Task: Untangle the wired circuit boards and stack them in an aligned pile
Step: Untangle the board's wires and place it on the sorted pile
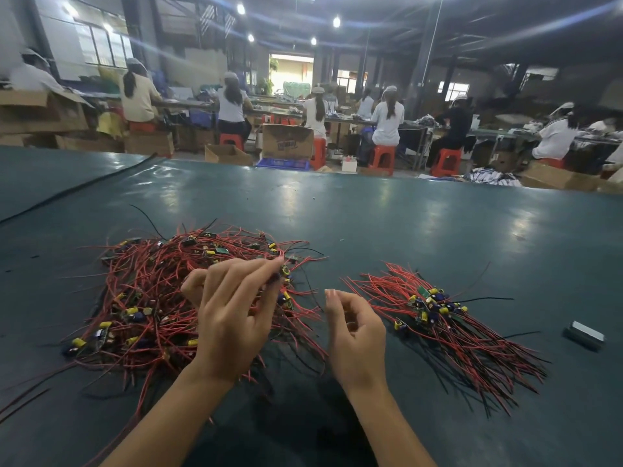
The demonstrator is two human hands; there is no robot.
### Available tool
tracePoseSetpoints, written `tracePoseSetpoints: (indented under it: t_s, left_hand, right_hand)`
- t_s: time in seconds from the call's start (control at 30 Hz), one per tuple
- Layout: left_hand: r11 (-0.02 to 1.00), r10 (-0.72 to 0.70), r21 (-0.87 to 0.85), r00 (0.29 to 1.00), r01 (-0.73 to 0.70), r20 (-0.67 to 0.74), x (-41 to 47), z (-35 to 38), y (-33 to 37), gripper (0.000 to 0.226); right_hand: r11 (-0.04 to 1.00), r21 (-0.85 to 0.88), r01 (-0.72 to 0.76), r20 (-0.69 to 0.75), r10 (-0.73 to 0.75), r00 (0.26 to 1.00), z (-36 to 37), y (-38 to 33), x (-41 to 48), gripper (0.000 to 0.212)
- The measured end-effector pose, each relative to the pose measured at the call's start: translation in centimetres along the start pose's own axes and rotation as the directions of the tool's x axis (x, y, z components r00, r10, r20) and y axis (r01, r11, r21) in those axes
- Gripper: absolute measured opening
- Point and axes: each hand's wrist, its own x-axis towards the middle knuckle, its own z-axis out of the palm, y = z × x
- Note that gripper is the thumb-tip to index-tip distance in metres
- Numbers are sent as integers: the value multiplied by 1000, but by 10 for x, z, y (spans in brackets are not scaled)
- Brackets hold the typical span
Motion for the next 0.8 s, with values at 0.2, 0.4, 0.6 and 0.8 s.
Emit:
tracePoseSetpoints:
  t_s: [0.2, 0.4, 0.6, 0.8]
  left_hand:
    - [971, 228, -102, 969, -218, 94, -3, -2, 20, 27]
    - [975, 207, -123, 963, -187, 174, -10, 3, 25, 15]
    - [986, 68, -163, 988, -45, 139, -15, 4, 28, 16]
    - [770, -305, -328, 768, 547, 563, -18, 9, 31, 55]
  right_hand:
    - [858, 429, -283, 274, 175, 946, 0, -23, -1, 42]
    - [809, 497, -313, 185, 254, 949, -6, -25, 5, 19]
    - [917, 361, -169, -9, 184, 983, -5, -30, 2, 17]
    - [909, 361, -208, -25, 232, 972, -4, -30, -1, 15]
